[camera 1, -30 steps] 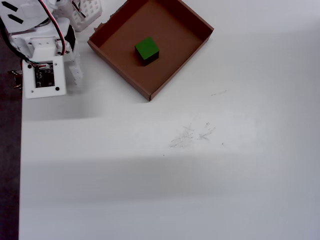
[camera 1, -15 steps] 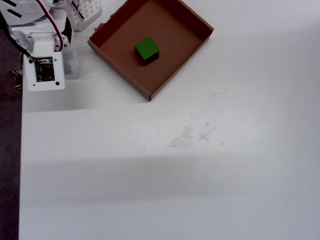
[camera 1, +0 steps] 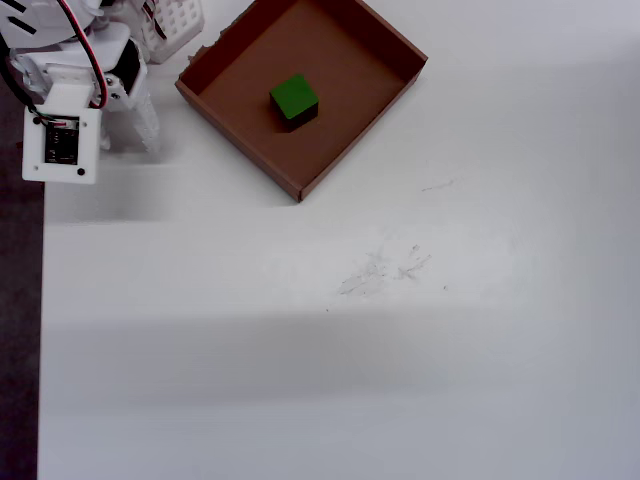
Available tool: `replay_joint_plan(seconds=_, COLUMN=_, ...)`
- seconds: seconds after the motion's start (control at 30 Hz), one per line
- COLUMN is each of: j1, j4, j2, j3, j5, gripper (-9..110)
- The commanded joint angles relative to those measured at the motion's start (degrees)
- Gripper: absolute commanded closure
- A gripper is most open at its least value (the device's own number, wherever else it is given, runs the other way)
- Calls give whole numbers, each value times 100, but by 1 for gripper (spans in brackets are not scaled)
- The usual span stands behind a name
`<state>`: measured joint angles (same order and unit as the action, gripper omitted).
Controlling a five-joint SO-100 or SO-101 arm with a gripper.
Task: Grasp a green cube and put it in a box.
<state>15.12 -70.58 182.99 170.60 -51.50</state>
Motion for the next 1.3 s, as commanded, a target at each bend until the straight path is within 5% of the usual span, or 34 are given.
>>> replay_joint_plan(seconds=0.0, j1=-466, j4=35, j2=-70, j3=-26, j5=9, gripper=81)
replay_joint_plan(seconds=1.27, j1=-633, j4=26, j2=-70, j3=-26, j5=9, gripper=80)
